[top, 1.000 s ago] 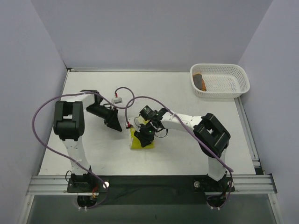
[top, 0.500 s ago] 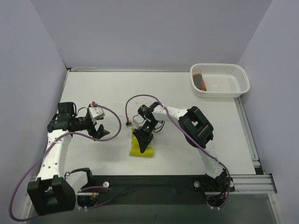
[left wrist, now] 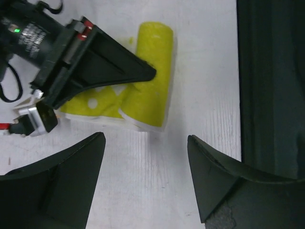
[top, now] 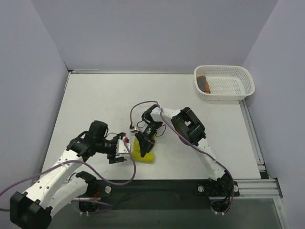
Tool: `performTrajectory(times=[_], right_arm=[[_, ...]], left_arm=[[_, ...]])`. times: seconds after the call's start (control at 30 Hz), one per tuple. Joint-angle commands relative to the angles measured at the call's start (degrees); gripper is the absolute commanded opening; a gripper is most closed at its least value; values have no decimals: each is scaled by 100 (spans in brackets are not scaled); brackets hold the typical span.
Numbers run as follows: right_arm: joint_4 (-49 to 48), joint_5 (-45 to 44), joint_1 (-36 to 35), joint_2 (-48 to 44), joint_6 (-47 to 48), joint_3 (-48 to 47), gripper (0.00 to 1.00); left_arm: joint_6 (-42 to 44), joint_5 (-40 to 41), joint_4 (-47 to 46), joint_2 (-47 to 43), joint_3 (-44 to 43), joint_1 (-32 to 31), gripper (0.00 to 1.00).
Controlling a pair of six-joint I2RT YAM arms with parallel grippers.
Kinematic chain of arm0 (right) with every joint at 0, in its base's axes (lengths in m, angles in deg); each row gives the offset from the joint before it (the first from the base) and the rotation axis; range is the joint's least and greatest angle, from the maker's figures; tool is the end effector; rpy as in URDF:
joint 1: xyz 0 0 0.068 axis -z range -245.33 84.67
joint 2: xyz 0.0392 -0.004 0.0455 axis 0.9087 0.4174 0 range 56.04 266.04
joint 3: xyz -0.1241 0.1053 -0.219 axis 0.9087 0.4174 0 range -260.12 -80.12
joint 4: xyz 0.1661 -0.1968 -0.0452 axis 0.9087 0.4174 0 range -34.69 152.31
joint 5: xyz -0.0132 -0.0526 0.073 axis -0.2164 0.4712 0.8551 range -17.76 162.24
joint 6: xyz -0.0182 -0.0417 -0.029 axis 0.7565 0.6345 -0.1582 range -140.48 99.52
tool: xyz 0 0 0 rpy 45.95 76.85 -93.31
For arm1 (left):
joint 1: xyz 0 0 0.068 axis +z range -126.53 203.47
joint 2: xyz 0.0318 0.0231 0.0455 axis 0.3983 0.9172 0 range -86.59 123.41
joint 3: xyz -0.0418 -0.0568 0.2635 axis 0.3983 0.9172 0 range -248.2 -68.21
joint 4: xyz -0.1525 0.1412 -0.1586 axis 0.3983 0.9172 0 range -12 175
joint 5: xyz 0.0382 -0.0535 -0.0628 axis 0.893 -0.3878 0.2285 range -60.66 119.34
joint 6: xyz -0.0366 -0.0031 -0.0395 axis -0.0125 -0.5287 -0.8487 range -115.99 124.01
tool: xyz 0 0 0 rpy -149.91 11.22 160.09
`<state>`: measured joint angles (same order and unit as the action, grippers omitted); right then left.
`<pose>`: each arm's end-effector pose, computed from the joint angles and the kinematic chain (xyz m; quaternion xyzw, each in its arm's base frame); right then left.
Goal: Roll the towels
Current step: Roll the towel
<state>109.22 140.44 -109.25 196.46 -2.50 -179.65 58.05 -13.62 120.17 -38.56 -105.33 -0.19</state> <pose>0.2945 0.3295 0.0798 0.4054 -0.7216 -0.5380 0.1595 0.1327 -0.0846 0.2423 0.6440 0.6146 -0.2580 0.3754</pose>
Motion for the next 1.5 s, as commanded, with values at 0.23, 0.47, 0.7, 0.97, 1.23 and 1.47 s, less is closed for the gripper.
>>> performTrajectory(times=[0.23,0.47,0.7,0.97,1.23,1.47], right_arm=[[208,-317,173,706,118,-331,0],[225,-272,270,688,118,-339,2],[216,-378,323,636,57,-392,6],[181,-1036,779,258,-154,-628,32],[76,-1301,1518,-505,-549,-1016,49],[-468,-1529,2133,-1990,-804,-87,50]], left_arm=[[10,2502,-2062,1251,311,-1957,77],[151,2644,-2521,2086,399,-2230,76],[-51,2609,-2381,2421,531,-2380,57],[-332,2346,-941,2861,153,-2336,12],[-359,1599,88,3878,-531,-2117,0],[-88,475,1134,5303,-1841,-1116,0]])
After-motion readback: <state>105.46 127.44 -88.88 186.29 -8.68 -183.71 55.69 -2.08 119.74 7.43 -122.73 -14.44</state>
